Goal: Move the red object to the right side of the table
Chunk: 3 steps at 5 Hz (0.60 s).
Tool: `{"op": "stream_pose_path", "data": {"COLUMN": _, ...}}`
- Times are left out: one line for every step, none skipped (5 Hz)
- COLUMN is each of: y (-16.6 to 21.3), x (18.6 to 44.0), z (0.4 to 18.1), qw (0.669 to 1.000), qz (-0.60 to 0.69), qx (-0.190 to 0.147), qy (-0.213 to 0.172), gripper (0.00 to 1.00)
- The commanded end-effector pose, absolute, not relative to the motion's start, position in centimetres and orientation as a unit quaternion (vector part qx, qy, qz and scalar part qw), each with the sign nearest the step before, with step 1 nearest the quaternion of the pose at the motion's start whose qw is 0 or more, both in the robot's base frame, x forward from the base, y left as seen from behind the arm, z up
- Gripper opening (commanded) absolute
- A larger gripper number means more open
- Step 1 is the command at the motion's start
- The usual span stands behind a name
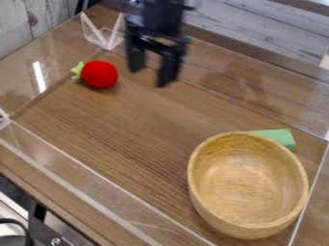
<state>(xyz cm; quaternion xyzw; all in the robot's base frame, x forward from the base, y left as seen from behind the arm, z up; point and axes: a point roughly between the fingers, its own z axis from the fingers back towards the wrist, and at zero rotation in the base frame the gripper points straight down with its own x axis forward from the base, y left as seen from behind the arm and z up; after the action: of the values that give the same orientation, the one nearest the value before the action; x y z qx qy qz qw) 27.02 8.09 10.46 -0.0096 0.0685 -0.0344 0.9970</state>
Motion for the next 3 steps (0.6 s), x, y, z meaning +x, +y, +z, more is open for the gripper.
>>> {"op": "stream_pose_path", "data": {"y": 12.4, "x": 27.0, "z": 13.6, "qw": 0.999, "qz": -0.029, "qx": 0.01, "qy": 0.024, "gripper": 1.0}}
{"op": "stream_pose_path", "data": {"y": 16.3, "x": 27.5, "z": 13.0, "qw": 0.999, "qz": -0.014, "qx": 0.016, "qy": 0.025, "gripper": 1.0}}
{"op": "stream_pose_path", "data": {"y": 17.9, "x": 27.9, "z": 12.0, "qw": 1.0, "qz": 0.001, "qx": 0.012, "qy": 0.027, "gripper": 1.0}}
